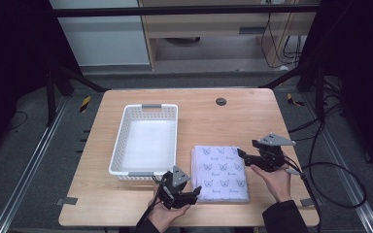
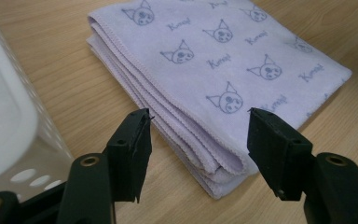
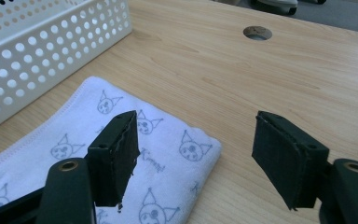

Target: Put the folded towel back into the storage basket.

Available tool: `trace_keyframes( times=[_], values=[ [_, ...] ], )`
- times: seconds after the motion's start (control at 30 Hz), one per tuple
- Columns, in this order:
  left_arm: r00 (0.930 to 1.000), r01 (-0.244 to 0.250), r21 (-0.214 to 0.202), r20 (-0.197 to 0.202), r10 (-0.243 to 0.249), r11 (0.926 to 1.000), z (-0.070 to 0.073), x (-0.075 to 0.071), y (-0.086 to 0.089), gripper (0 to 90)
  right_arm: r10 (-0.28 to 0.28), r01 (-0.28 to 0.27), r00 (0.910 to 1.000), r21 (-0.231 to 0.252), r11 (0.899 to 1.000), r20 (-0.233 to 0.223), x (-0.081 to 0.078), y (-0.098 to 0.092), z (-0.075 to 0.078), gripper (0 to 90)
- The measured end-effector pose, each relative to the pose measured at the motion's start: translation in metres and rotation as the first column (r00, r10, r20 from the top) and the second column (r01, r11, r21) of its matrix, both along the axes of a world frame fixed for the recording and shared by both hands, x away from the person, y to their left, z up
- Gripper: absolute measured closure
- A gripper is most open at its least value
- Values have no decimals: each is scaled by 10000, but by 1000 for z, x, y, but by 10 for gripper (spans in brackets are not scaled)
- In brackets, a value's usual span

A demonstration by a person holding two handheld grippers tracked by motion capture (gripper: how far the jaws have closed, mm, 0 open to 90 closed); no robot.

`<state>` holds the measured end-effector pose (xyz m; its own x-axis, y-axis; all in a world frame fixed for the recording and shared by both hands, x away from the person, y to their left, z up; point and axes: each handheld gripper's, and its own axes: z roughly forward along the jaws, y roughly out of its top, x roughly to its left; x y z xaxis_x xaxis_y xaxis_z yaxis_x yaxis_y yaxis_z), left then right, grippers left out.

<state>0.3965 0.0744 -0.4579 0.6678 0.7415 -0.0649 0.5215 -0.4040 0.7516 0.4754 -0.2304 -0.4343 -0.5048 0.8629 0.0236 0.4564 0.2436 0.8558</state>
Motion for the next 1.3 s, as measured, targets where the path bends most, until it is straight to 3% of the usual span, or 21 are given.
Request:
trace_keyframes(
  times=[0.27, 0.37, 0.6, 0.97, 1.17, 1.3],
  values=[
    [9995, -141, 76, -293, 143, 9999, -10, 3, -5, 379, -26, 25, 9999, -46, 10000, -133, 2, 3, -6, 302],
    [9992, -180, 191, -341, 186, 9997, -13, 4, -7, 376, -128, 137, 9990, 196, 9997, -422, 4, 1, -13, 306],
    [9976, -284, 89, -630, 289, 9996, -20, 10, -10, 359, -151, 153, 9978, 23, 9999, -652, 8, 5, -23, 323],
    [9972, -472, -58, -586, 468, 9989, -25, 14, -12, 338, -172, 134, 9955, -420, 9990, -929, 17, 13, -37, 354],
    [9963, -452, 220, -721, 467, 9987, -32, 16, -15, 340, -186, 109, 9921, -627, 9980, -1239, 20, 17, -44, 375],
    [9954, -473, 168, -826, 486, 9987, -35, 17, -15, 339, -124, 24, 9903, -718, 9974, -1387, 20, 18, -46, 385]
  ],
)
